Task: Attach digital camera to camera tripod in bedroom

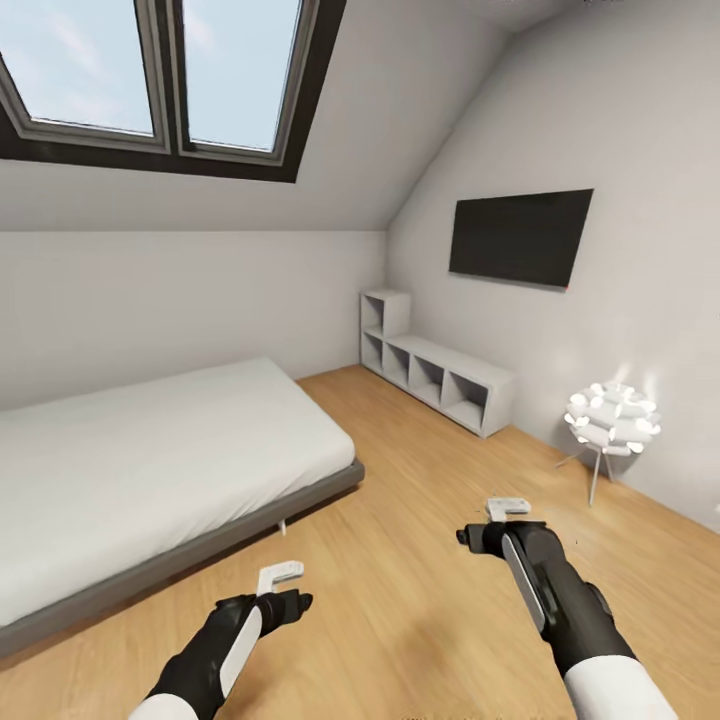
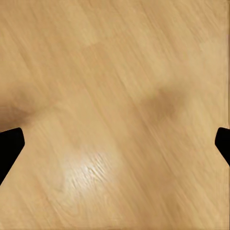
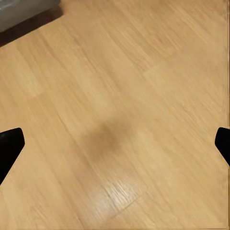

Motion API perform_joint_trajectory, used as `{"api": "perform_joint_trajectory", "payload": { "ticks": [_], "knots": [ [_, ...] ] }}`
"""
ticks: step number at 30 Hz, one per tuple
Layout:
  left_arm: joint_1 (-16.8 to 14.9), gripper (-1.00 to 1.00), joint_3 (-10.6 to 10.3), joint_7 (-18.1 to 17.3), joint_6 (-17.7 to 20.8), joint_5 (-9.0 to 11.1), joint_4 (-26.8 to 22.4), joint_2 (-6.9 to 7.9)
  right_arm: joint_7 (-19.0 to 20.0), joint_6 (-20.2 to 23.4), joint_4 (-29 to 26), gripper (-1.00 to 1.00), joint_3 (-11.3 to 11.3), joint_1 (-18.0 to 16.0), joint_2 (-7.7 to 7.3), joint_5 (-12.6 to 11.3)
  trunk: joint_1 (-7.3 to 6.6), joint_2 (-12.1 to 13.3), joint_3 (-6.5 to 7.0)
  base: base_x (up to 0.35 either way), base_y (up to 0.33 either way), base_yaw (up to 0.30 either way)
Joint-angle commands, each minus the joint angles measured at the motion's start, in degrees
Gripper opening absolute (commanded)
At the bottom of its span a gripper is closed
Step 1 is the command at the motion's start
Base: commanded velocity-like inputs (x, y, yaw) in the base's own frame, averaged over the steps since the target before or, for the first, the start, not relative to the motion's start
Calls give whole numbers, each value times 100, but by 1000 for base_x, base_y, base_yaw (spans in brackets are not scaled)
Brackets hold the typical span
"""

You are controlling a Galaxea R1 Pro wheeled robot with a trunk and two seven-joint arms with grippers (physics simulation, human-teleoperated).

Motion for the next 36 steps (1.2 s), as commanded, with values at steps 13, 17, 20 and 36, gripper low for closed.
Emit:
{"api": "perform_joint_trajectory", "payload": {
  "ticks": [13, 17, 20, 36],
  "knots": [
    [382, 100, -3, -7, 136, 364, -554, -57, 228, 1287, -2685, 100, 13, 530, -52, -2, 0, -4, -6, 0, 0, -261],
    [419, 100, -4, -5, 132, 370, -551, -48, 289, 1324, -2832, 100, 13, 605, -53, 13, 0, -4, -6, 0, 0, -263],
    [484, 100, -4, -5, 130, 372, -566, -35, 324, 1342, -2920, 100, 13, 659, -54, 24, 0, -4, -6, 0, 0, -264],
    [713, 100, 20, 5, 85, 365, -594, -2, 1021, 1308, -3020, 100, 31, 889, -492, 48, 0, -4, -6, 0, 0, -266]
  ]
}}
